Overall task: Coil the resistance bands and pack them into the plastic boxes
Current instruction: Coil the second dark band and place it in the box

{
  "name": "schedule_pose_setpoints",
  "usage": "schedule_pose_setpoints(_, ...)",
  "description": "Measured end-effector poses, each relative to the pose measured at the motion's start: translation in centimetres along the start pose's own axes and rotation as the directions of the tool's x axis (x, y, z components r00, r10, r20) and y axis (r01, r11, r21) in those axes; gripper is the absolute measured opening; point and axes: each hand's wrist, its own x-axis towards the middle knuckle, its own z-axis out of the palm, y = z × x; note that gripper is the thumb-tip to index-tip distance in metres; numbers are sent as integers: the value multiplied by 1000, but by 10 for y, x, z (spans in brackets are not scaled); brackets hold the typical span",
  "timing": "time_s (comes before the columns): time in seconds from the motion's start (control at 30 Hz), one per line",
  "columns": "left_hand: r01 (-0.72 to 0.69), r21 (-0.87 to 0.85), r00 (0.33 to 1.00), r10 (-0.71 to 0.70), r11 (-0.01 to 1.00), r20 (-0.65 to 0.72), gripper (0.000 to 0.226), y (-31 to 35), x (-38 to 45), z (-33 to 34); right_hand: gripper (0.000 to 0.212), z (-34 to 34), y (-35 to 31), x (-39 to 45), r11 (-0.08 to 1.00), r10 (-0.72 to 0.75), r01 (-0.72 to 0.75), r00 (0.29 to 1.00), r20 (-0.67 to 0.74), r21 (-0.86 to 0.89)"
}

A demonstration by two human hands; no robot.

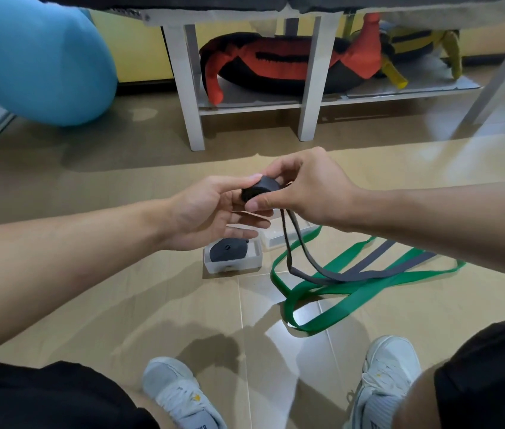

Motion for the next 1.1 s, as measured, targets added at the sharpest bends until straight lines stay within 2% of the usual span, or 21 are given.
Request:
schedule_pose_setpoints(0.17, 53, 309, 992, -14, 950, -128, 41, 0, 5, 11, 16, 2, 2, -1, 969, -60, 66, 998, 31, -237)
schedule_pose_setpoints(0.3, 22, 326, 976, 50, 945, -212, 32, -3, 8, 19, 19, 7, 4, -1, 943, -78, 79, 997, 16, -322)
schedule_pose_setpoints(0.53, 36, 377, 968, 62, 925, -244, 29, -12, 14, 35, 18, 13, 2, -2, 879, -143, 142, 989, 33, -456)
schedule_pose_setpoints(0.63, 34, 351, 975, 46, 936, -219, 30, -11, 10, 32, 17, 12, 7, -2, 889, -137, 144, 989, 48, -434)
schedule_pose_setpoints(0.77, -7, 136, 994, 21, 991, -106, 43, -6, 5, 23, 21, 6, 10, -6, 975, -105, 106, 994, 16, -197)
schedule_pose_setpoints(0.9, -39, -48, 999, 39, 998, -10, 50, -3, 4, 15, 22, 9, 8, -6, 995, -101, 100, 991, -82, -18)
schedule_pose_setpoints(0.97, -26, -8, 1000, 26, 1000, 5, 47, -2, 4, 15, 17, 9, 8, -4, 995, -95, 92, 990, -100, -33)
schedule_pose_setpoints(1.03, 34, 173, 999, -30, 984, -24, 42, -1, 6, 16, 15, 7, 9, -3, 992, -89, 83, 994, -69, -93)
schedule_pose_setpoints(1.1, 98, 364, 992, -60, 926, -115, 41, -1, 6, 17, 18, 6, 10, -5, 981, -89, 83, 996, -26, -178)
